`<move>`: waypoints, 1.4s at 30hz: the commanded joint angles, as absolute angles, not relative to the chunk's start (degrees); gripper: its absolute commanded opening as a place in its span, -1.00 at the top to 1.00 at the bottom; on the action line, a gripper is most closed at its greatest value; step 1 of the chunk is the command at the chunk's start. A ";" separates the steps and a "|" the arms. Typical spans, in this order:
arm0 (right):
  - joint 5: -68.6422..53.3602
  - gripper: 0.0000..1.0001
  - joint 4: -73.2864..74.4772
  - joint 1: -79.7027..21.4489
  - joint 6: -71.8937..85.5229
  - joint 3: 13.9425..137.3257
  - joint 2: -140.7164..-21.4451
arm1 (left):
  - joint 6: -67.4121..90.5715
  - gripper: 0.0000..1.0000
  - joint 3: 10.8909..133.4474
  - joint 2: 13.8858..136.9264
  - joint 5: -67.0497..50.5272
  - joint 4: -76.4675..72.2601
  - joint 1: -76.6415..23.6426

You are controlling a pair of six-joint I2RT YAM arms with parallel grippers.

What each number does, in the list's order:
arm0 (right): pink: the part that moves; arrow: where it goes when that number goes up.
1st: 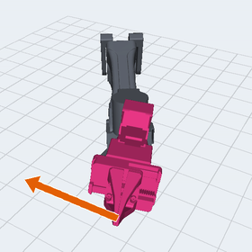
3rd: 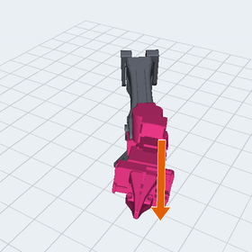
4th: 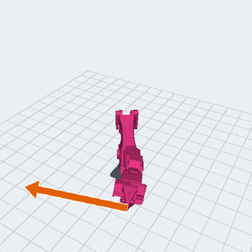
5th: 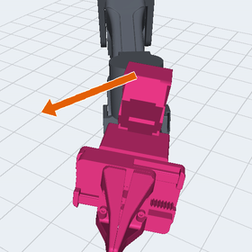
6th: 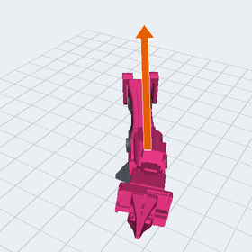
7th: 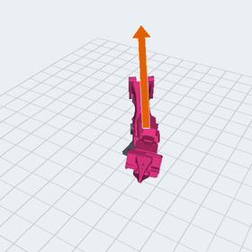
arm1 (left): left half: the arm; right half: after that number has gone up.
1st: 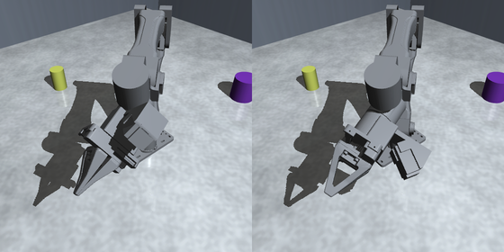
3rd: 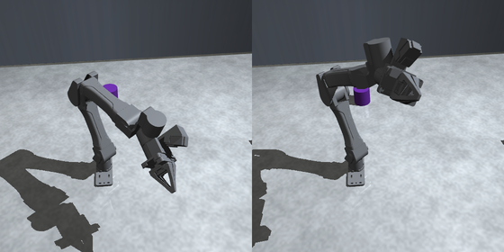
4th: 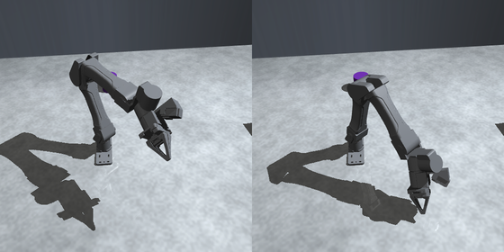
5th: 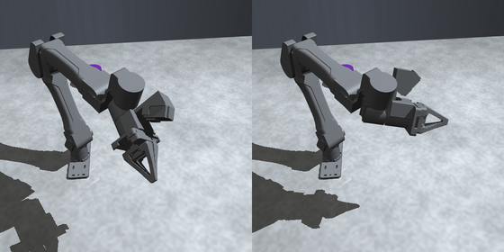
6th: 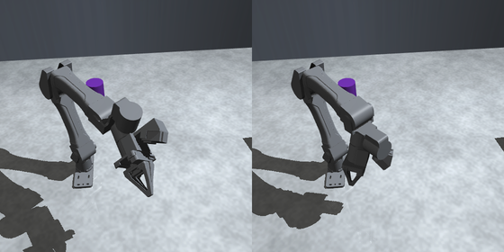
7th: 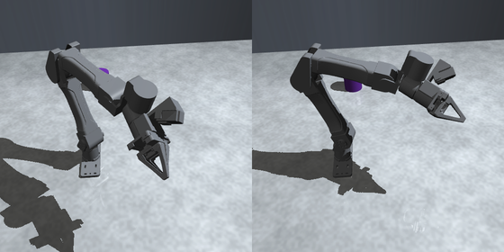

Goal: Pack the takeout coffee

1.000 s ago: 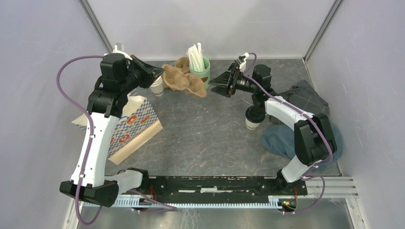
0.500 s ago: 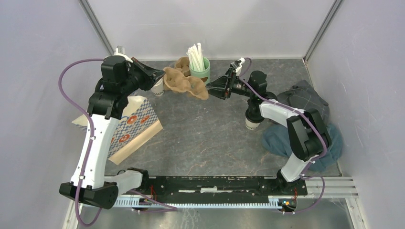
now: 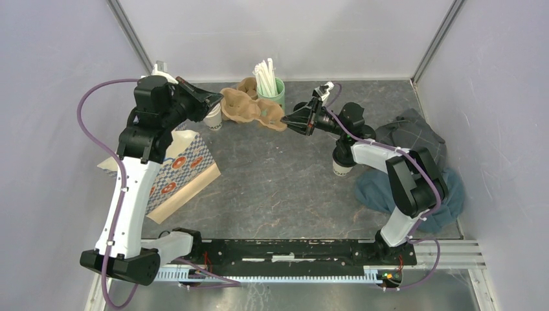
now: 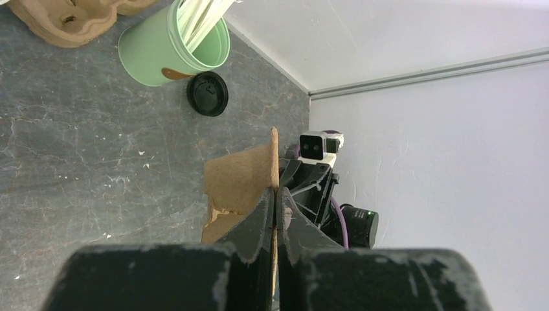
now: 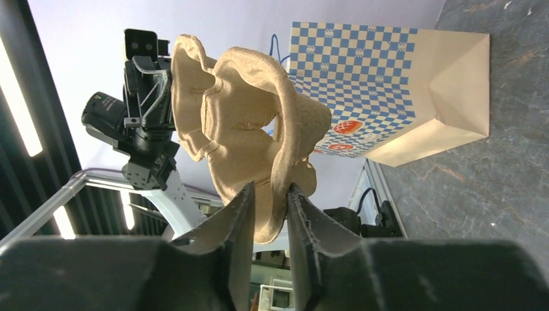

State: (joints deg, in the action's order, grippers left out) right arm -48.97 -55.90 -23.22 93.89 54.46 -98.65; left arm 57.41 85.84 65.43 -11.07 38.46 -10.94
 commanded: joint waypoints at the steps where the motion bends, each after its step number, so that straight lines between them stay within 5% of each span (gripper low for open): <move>1: -48.42 0.50 -64.35 -23.53 97.13 54.01 -98.31 | 58.44 0.96 85.12 64.30 -12.74 35.95 -10.72; 8: -47.94 0.72 -66.58 -23.29 99.24 53.98 -96.88 | 56.50 0.96 84.44 63.46 -12.40 37.60 -10.80; 14: -47.81 0.31 -67.21 -21.99 100.74 54.58 -95.83 | 55.72 0.96 83.16 62.24 -12.71 38.17 -10.73; 24: -47.72 0.30 -73.60 -21.11 106.70 53.80 -97.15 | 55.28 0.96 82.74 61.97 -14.89 36.51 -10.72; 31: -47.15 0.09 -74.41 -20.96 108.31 53.53 -97.47 | 56.76 0.96 79.66 60.63 -18.41 30.75 -10.72; 42: -47.81 0.13 -68.47 -19.80 103.89 53.08 -96.68 | 57.39 0.96 78.28 59.25 -18.62 30.30 -10.72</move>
